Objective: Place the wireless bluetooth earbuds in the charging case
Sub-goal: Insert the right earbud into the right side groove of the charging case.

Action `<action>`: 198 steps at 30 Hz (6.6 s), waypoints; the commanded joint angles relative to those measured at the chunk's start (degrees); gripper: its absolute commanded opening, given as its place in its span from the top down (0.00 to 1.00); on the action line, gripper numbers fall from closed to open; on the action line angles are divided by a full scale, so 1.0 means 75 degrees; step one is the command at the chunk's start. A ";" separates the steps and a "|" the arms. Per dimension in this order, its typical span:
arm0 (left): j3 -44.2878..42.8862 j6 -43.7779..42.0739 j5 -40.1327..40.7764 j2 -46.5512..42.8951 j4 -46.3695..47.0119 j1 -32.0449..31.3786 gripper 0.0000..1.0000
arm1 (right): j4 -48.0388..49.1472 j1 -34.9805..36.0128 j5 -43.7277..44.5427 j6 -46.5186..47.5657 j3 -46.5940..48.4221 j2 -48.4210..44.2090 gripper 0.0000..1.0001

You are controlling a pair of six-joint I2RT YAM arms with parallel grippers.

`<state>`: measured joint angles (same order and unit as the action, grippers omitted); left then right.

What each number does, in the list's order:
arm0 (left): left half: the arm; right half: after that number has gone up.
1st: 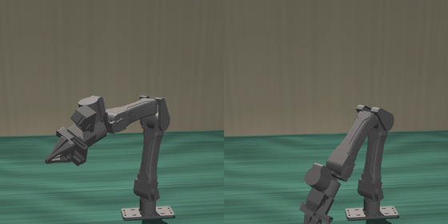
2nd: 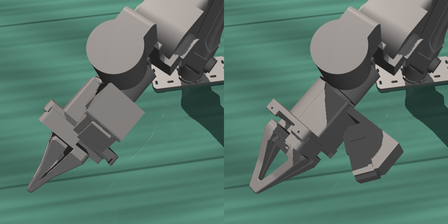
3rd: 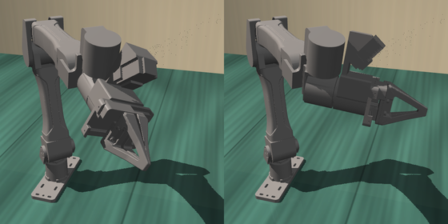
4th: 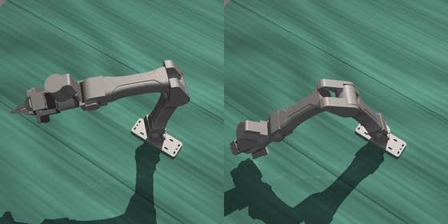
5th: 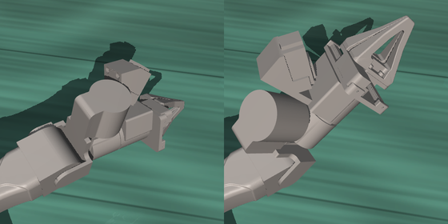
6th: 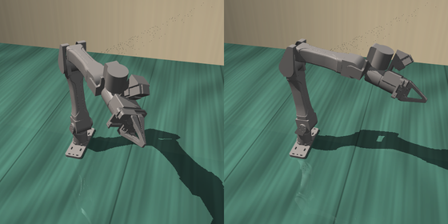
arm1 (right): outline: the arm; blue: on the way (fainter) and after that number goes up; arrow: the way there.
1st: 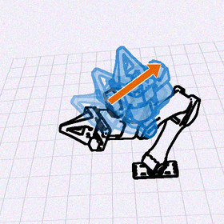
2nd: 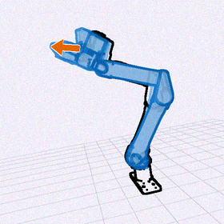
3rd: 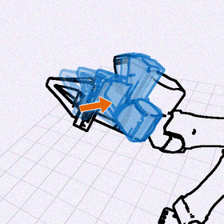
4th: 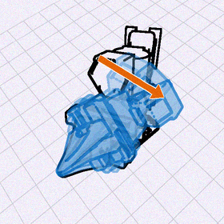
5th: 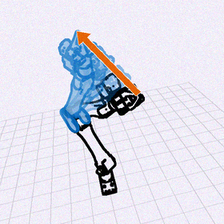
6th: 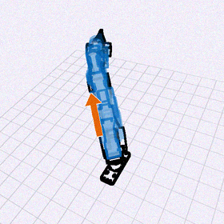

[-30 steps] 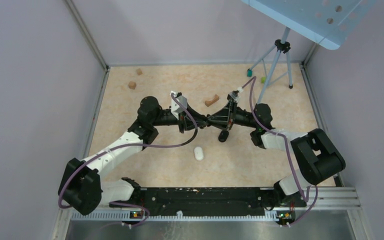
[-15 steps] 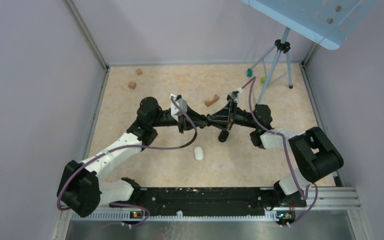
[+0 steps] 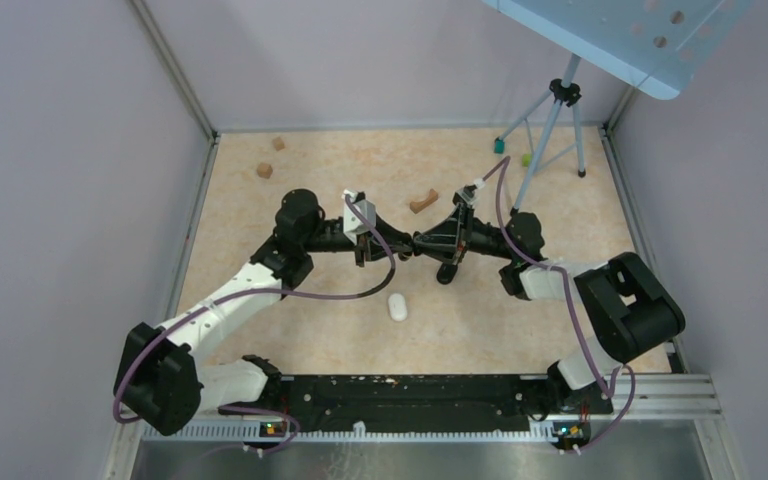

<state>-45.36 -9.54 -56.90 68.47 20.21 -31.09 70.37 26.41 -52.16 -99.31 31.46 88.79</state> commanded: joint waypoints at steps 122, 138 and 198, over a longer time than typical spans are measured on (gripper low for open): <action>0.0163 0.0576 -0.0003 -0.0047 -0.0012 0.0035 1.00 | -0.0314 0.0091 0.0247 0.0473 0.0406 -0.0397 1.00; -0.0039 0.0277 0.0412 -0.0176 -0.0746 0.0036 0.60 | -0.0574 0.0099 0.0264 0.0573 0.0423 -0.0550 1.00; 0.0744 0.0898 0.2111 -0.0995 -0.0402 0.0047 0.65 | -0.5238 0.0226 0.2044 0.2311 0.1219 -0.1093 1.00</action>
<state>-39.97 -4.12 -42.74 63.11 15.73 -30.83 30.65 27.62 -37.74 -82.67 38.44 82.24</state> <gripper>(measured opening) 0.351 0.265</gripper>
